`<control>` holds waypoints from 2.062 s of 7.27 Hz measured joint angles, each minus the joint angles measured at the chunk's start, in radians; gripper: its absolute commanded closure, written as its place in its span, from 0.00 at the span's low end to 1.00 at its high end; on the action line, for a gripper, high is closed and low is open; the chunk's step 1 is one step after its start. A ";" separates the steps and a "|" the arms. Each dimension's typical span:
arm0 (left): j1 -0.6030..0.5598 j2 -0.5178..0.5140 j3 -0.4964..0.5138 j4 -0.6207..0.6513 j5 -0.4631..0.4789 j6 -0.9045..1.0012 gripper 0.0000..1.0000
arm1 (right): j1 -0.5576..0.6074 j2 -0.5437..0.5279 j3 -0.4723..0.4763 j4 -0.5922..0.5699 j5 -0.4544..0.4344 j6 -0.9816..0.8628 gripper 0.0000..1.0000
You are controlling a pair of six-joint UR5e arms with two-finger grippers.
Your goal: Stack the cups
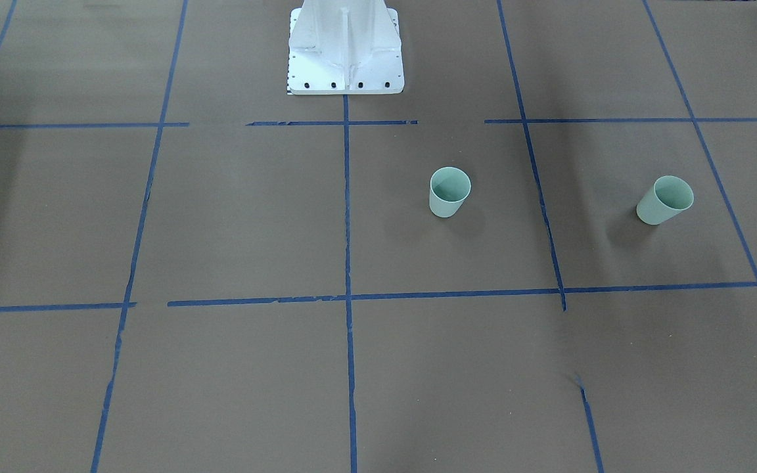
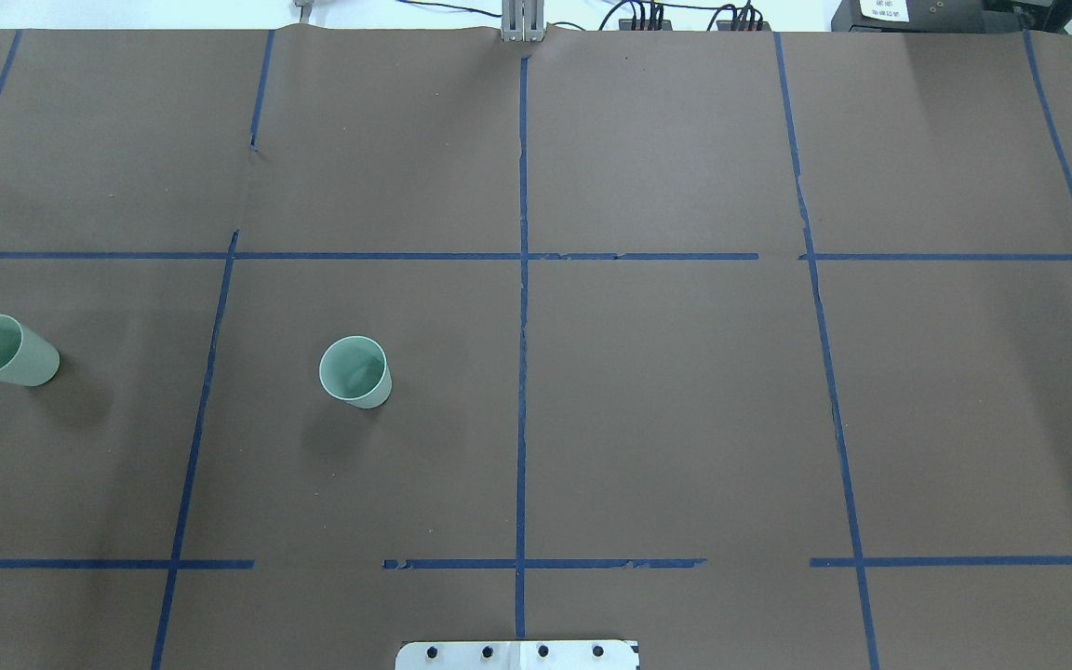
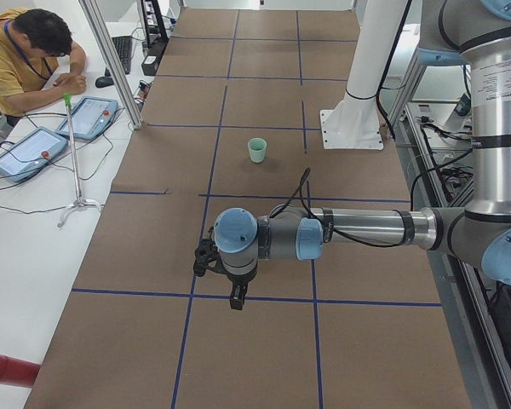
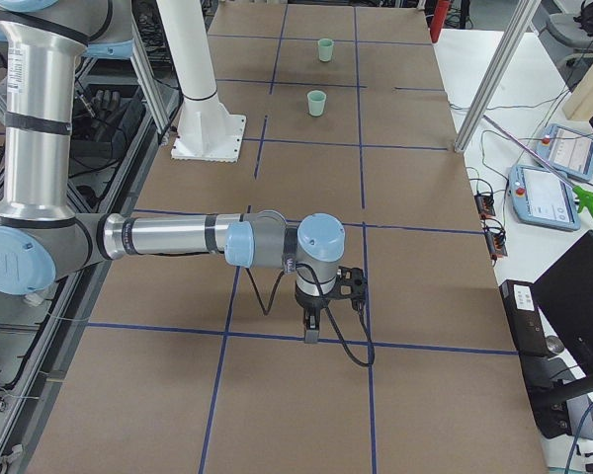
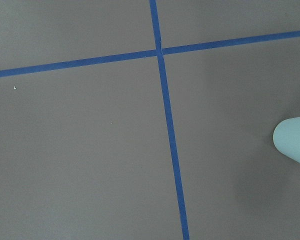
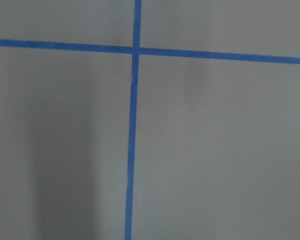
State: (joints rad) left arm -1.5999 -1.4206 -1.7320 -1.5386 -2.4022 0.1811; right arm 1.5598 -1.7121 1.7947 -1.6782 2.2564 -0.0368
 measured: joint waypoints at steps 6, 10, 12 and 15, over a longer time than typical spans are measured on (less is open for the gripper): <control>0.029 -0.072 -0.011 0.013 0.004 -0.012 0.00 | 0.000 0.000 0.000 0.000 0.000 0.000 0.00; 0.216 -0.068 -0.029 -0.178 0.064 -0.364 0.00 | 0.000 0.000 0.000 0.000 0.000 0.000 0.00; 0.310 -0.027 -0.019 -0.381 0.125 -0.574 0.00 | 0.000 0.000 0.000 0.000 0.000 0.000 0.00; 0.439 -0.016 0.012 -0.570 0.147 -0.815 0.00 | -0.001 0.000 0.000 0.000 0.000 0.000 0.00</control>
State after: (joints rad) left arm -1.1614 -1.4365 -1.7205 -2.1081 -2.2553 -0.6344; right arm 1.5590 -1.7122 1.7948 -1.6782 2.2565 -0.0368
